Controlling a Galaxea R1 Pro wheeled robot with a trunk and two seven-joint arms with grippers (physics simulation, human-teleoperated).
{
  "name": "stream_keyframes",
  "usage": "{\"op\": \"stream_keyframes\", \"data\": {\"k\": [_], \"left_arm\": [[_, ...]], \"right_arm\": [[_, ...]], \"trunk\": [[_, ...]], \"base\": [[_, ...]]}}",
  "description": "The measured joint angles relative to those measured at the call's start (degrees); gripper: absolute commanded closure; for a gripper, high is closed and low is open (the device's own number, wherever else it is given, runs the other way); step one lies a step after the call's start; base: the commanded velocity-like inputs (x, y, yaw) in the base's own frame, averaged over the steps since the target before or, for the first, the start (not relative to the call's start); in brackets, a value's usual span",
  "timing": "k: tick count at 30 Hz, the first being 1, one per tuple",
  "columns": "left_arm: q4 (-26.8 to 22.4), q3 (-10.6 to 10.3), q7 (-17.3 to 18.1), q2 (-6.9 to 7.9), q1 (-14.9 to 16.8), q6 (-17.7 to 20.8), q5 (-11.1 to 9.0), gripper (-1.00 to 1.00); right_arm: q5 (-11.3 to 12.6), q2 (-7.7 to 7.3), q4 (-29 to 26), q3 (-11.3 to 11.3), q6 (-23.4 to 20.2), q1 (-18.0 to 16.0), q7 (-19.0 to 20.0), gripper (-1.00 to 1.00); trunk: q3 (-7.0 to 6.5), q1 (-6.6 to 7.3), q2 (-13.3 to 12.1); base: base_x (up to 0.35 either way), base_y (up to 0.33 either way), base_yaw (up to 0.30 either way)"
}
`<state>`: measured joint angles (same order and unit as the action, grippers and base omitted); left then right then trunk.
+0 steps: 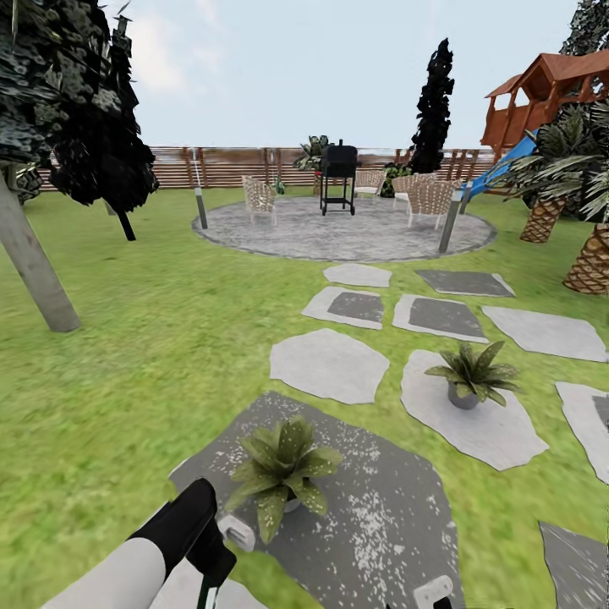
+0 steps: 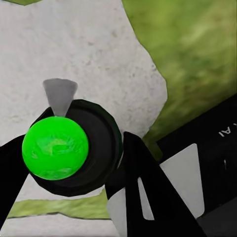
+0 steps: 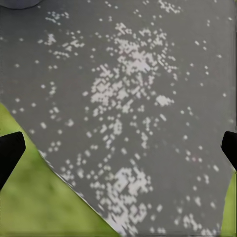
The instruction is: Pick up the pesticide atomizer in the garden and spray insectifuge to fully cover both potted plants in the garden.
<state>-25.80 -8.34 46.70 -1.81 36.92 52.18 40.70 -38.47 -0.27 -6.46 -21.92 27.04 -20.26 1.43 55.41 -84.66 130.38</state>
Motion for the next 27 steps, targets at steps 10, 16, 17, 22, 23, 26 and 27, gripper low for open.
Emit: {"op": "stream_keyframes", "data": {"k": [10,16,17,22,23,26,27], "left_arm": [[0.1,0.0,-0.1,1.50,-0.3,0.0,0.1,1.00],[0.1,0.0,-0.1,1.71,-0.4,0.1,0.0,1.00],[0.0,0.0,-0.1,1.71,-0.4,0.1,0.0,1.00],[0.0,0.1,-0.1,1.71,-0.4,0.1,0.0,1.00],[-0.1,0.1,-0.1,1.71,-0.4,0.1,0.0,1.00],[-0.6,0.2,0.0,1.80,-0.2,0.2,0.0,1.00],[-0.7,0.2,0.0,2.06,-0.1,0.2,0.2,1.00]], "right_arm": [[0.0,0.00,0.0,0.0,0.0,0.0,0.0,-1.00],[0.0,0.01,0.0,0.0,0.0,0.0,0.0,-1.00],[0.0,0.01,0.0,0.0,0.0,0.0,0.0,-1.00],[0.0,0.01,0.0,0.0,0.0,0.0,0.0,-1.00],[0.0,0.00,0.0,0.0,0.0,0.0,0.0,-1.00],[0.0,0.00,0.0,0.0,0.0,0.0,0.0,-1.00],[0.0,-0.01,0.0,0.0,0.0,0.0,0.0,-1.00]], "trunk": [[0.00,-0.02,0.0],[0.00,-0.01,0.0],[0.00,-0.01,0.0],[0.00,0.00,0.0],[0.00,0.00,0.0],[0.00,0.00,0.0],[0.00,0.00,0.0]], "base": [[-0.048,0.001,-0.135],[-0.179,0.192,-0.001],[-0.027,0.290,0.000],[-0.006,0.301,-0.090],[-0.001,0.306,-0.256],[-0.011,0.305,-0.285],[-0.079,0.255,-0.296]]}}
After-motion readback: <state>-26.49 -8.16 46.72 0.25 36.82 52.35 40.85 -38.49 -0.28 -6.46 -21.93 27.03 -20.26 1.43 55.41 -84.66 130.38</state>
